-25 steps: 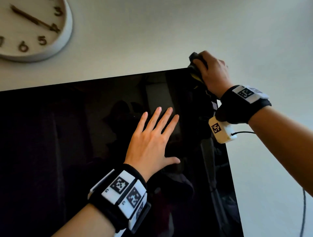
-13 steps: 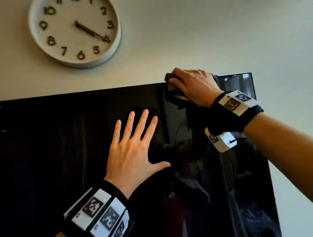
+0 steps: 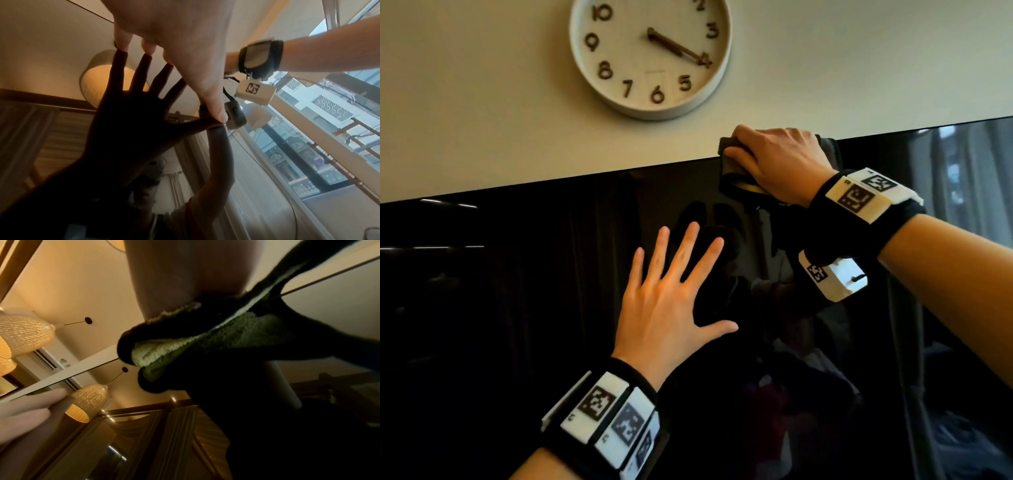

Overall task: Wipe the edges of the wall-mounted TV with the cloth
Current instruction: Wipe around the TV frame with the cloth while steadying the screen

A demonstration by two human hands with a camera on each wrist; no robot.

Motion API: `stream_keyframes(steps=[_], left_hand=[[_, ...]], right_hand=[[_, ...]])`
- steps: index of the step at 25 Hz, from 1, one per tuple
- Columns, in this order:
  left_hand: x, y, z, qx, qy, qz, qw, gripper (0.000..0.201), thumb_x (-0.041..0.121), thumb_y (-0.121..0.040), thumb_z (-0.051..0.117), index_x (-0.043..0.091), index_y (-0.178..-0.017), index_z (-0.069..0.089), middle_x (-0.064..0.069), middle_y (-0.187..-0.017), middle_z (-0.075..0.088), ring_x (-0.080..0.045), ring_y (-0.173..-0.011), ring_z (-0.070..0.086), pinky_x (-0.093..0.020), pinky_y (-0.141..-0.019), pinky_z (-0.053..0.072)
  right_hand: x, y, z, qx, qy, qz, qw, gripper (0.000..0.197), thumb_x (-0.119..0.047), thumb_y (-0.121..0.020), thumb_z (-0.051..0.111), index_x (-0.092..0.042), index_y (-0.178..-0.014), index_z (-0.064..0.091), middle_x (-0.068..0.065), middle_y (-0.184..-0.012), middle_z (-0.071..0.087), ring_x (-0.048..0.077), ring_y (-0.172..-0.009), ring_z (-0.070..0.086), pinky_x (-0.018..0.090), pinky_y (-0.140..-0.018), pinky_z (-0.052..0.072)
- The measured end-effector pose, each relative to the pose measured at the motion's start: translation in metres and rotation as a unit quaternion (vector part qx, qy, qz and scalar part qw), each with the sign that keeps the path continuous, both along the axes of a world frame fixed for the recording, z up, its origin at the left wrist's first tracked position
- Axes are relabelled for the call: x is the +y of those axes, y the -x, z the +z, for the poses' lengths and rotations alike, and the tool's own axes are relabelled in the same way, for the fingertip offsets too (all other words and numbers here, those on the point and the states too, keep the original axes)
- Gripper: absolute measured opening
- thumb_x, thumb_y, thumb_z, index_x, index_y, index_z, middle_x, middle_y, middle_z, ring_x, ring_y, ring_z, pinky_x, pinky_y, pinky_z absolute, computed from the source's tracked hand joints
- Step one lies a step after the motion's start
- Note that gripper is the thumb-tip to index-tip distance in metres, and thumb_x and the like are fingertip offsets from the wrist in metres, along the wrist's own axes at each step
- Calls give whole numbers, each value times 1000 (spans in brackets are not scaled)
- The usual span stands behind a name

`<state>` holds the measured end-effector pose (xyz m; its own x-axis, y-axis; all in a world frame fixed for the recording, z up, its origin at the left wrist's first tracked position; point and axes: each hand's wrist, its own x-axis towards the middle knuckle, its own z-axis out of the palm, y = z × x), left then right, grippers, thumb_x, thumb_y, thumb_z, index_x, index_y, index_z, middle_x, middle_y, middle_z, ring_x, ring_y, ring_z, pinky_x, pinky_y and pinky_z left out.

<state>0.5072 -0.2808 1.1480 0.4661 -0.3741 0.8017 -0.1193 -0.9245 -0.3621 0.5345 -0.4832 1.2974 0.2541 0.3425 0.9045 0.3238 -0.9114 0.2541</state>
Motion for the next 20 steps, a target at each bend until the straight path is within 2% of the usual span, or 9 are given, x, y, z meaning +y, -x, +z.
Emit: stream_keyframes(steps=[3,6,11,15,18,20], left_hand=[[2,-1,0,-7,-2,-22,1000,104,85,-70,42,37,-152,0,2,-162,-1,-31,-148,2,-54,-117,19],[25,5,-5,-30,12,-10,999,104,86,-69,42,36,-152,4,1,-162,4,-29,-148,5,-54,-117,19],[77,12,-18,11,62,29,998,109,89,-65,42,37,-152,1,1,-162,3,-33,-147,4,-57,-115,22],[88,6,-15,17,54,-14,998,104,84,-69,43,36,-152,2,2,-162,2,-33,-147,7,-54,-115,23],[127,12,-15,-21,50,-45,998,101,81,-72,45,32,-152,8,0,-161,11,-28,-147,13,-48,-117,25],[172,19,-12,-33,57,-27,997,104,84,-70,44,30,-153,10,-1,-161,13,-31,-147,12,-51,-116,23]], right_hand=[[35,-1,2,-3,12,10,1000,37,-47,-100,27,-17,-105,48,7,-96,64,32,-84,59,33,-68,30],[59,0,2,-4,26,19,999,37,-45,-100,28,-16,-105,49,8,-94,64,32,-83,59,32,-69,30],[100,2,2,-6,28,20,999,37,-44,-101,28,-14,-108,49,9,-98,63,33,-88,59,34,-71,29],[145,5,3,-8,30,17,999,38,-44,-100,27,-14,-106,49,12,-100,64,34,-90,59,36,-72,32],[176,7,1,-12,27,20,999,37,-44,-100,28,-14,-104,49,11,-98,64,34,-88,58,35,-70,29],[205,9,2,-14,26,20,999,37,-45,-100,29,-14,-102,49,10,-96,64,34,-85,58,33,-68,28]])
